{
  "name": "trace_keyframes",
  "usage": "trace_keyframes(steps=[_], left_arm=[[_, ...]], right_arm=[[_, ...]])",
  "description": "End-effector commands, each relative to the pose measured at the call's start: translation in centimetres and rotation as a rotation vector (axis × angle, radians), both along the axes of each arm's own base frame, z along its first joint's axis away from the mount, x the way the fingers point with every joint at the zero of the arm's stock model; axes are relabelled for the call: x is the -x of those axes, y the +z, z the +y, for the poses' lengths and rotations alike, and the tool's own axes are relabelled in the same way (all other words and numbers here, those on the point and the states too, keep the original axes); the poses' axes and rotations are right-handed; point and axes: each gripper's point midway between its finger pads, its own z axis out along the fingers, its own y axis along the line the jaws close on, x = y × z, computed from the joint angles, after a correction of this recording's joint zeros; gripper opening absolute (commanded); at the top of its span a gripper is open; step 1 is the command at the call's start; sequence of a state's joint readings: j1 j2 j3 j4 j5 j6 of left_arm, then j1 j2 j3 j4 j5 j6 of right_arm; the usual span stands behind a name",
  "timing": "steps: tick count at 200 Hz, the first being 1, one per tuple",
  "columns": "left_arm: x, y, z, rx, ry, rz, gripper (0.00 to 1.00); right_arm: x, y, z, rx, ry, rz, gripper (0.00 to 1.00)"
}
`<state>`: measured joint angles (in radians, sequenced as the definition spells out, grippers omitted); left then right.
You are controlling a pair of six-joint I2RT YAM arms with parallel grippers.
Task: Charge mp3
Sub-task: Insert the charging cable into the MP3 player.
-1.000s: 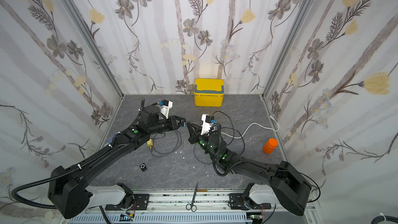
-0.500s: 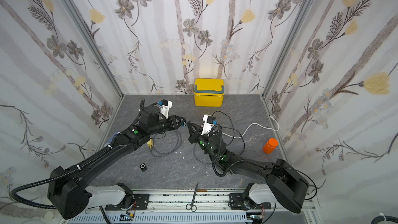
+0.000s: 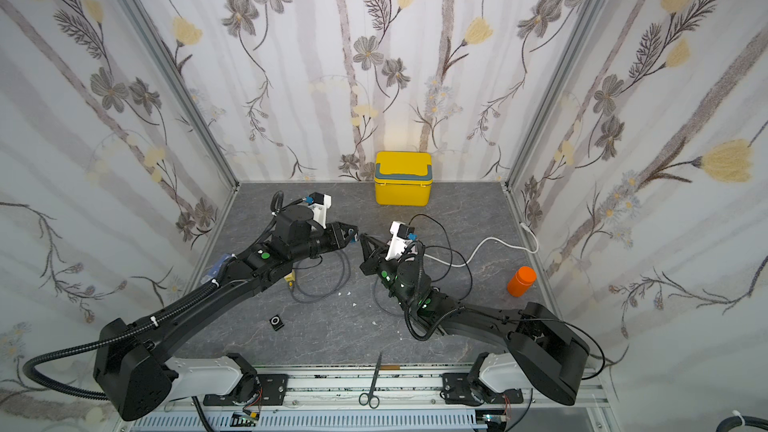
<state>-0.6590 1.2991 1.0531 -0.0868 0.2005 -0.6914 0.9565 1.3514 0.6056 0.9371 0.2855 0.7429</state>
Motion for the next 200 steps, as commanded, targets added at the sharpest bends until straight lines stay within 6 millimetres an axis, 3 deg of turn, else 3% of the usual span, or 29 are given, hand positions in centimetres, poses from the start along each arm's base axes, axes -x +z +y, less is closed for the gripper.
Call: trace_keyframes(steps=[1, 71, 200], left_arm=[[0.6, 3.7, -1.9, 0.103, -0.078, -0.087, 0.06], [0.3, 5.5, -1.2, 0.139, -0.032, -0.133, 0.06], [0.7, 6.1, -1.6, 0.152, -0.049, -0.142, 0.06]], right_arm=[[0.7, -2.1, 1.3, 0.071, 0.067, 0.048, 0.0], [0.5, -3.7, 1.1, 0.113, 0.045, 0.078, 0.0], [0.1, -5.1, 2.3, 0.17, 0.061, 0.099, 0.0]])
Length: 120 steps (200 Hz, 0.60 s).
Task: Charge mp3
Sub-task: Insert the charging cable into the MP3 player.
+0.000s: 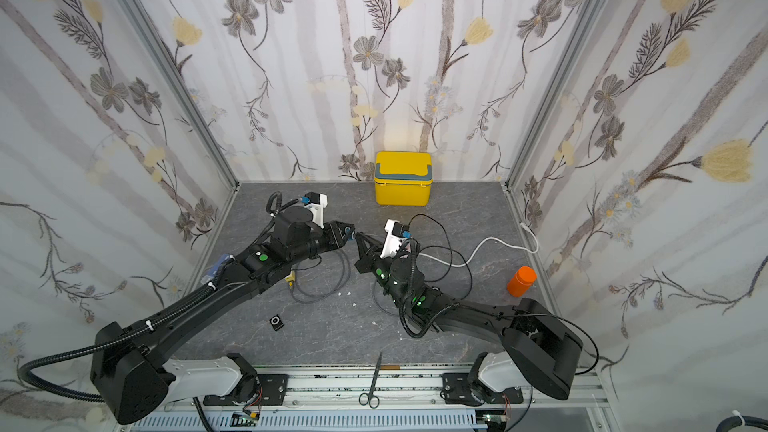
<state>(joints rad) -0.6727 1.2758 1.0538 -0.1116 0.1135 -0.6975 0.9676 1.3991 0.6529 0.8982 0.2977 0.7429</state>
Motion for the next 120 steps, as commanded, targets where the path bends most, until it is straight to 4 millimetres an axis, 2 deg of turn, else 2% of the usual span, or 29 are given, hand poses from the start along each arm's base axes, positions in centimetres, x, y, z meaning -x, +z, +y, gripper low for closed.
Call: trace_keyframes(steps=[1, 46, 58, 73, 98, 108, 111, 120], left_arm=[[0.9, 5.8, -2.6, 0.172, -0.122, -0.129, 0.06], [1.3, 6.5, -2.8, 0.145, -0.153, -0.144, 0.06], [0.9, 5.9, -2.5, 0.095, -0.136, -0.139, 0.06], [0.5, 4.4, -2.0, 0.022, -0.113, -0.12, 0.06], [0.3, 1.9, -1.1, -0.05, -0.081, -0.078, 0.06], [0.3, 1.2, -0.7, -0.062, -0.072, -0.069, 0.06], [0.3, 1.1, -0.6, -0.063, -0.068, -0.068, 0.06], [0.2, 0.8, -0.2, -0.071, -0.057, -0.064, 0.06]], right_arm=[[0.7, -4.4, 1.1, 0.138, 0.064, 0.076, 0.0], [0.6, -5.0, 1.7, 0.166, 0.084, 0.062, 0.0], [0.7, -4.6, 1.9, 0.166, 0.096, 0.055, 0.07], [0.8, -3.4, 2.2, 0.174, 0.117, 0.023, 0.13], [1.0, -0.5, 2.4, 0.213, 0.139, -0.049, 0.17], [1.1, -0.2, 2.2, 0.234, 0.142, -0.059, 0.22], [1.0, 1.2, 2.4, 0.216, 0.143, -0.079, 0.24], [1.1, 2.1, 2.4, 0.212, 0.146, -0.096, 0.28]])
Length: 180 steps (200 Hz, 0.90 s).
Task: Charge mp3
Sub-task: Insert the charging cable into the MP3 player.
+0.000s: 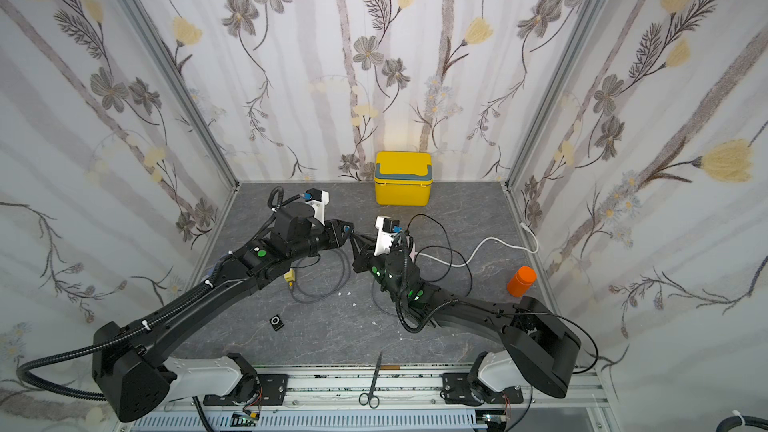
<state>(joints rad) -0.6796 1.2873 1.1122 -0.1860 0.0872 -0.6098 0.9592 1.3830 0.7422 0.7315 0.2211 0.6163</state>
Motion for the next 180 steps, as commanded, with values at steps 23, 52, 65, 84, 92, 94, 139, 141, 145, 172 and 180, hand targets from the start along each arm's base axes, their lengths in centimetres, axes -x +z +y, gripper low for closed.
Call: trace_keyframes(steps=[23, 52, 65, 84, 92, 94, 139, 141, 145, 172, 180], left_arm=[[0.0, -0.7, 0.9, -0.025, -0.005, -0.011, 0.06], [-0.6, -2.2, 2.7, -0.068, 0.033, 0.013, 0.06], [-1.0, -2.5, 3.3, -0.079, 0.049, 0.015, 0.06], [-1.1, -1.3, 4.1, -0.071, 0.058, -0.017, 0.06], [-1.4, -1.2, 4.4, -0.079, 0.064, -0.021, 0.06], [-1.5, -1.2, 4.5, -0.082, 0.066, -0.022, 0.06], [-3.7, -1.0, 4.7, -0.134, 0.058, -0.036, 0.07], [-3.9, -1.0, 4.8, -0.141, 0.058, -0.037, 0.07], [-4.3, -1.2, 5.0, -0.159, 0.061, -0.033, 0.07], [-8.0, -2.6, 7.2, -0.332, 0.112, 0.001, 0.07], [-9.2, -3.1, 8.2, -0.386, 0.142, 0.014, 0.07]], right_arm=[[1.4, 2.6, 0.5, 0.037, 0.104, -0.059, 0.34], [2.3, 3.6, -0.8, 0.018, 0.107, -0.051, 0.4], [2.6, 3.6, -1.4, 0.019, 0.104, -0.029, 0.42], [3.4, 2.7, -1.6, 0.056, 0.142, 0.016, 0.51], [3.9, 2.4, -1.6, 0.069, 0.168, 0.032, 0.54], [4.0, 2.3, -1.6, 0.073, 0.172, 0.037, 0.55], [5.3, -0.7, -2.2, 0.134, 0.272, 0.106, 0.64], [5.2, -0.6, -2.3, 0.131, 0.271, 0.106, 0.64], [5.1, -0.4, -2.5, 0.123, 0.271, 0.105, 0.64], [2.6, 2.0, -5.1, 0.088, 0.22, 0.067, 0.65], [1.6, 3.5, -5.9, 0.091, 0.19, 0.042, 0.65]])
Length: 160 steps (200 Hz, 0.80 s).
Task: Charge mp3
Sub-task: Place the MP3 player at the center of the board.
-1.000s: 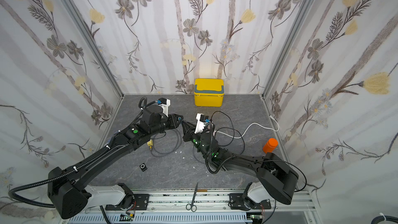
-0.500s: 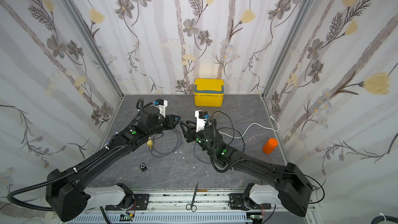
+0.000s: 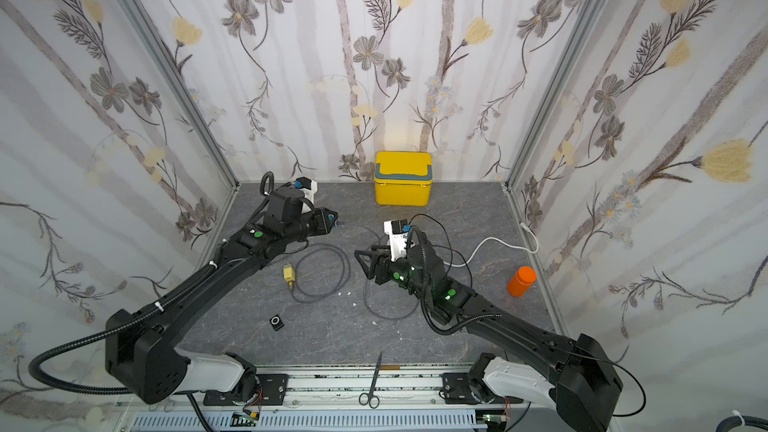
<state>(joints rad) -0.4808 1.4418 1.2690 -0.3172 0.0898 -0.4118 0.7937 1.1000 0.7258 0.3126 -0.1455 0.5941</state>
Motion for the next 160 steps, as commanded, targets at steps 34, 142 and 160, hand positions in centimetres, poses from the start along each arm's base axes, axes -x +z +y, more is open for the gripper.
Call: trace_keyframes(steps=[34, 142, 160], left_arm=[[-7.9, -3.9, 6.6, -0.406, 0.187, 0.067, 0.07], [-18.1, -17.9, 6.8, -0.408, 0.14, 0.266, 0.09], [-18.1, -19.6, 7.4, -0.395, 0.163, 0.304, 0.09]], right_arm=[[-4.5, 5.3, -4.3, 0.053, -0.112, -0.122, 0.66], [-11.0, 4.2, -7.8, 0.116, -0.242, -0.111, 0.68], [-11.4, 3.6, -7.8, 0.121, -0.24, -0.103, 0.68]])
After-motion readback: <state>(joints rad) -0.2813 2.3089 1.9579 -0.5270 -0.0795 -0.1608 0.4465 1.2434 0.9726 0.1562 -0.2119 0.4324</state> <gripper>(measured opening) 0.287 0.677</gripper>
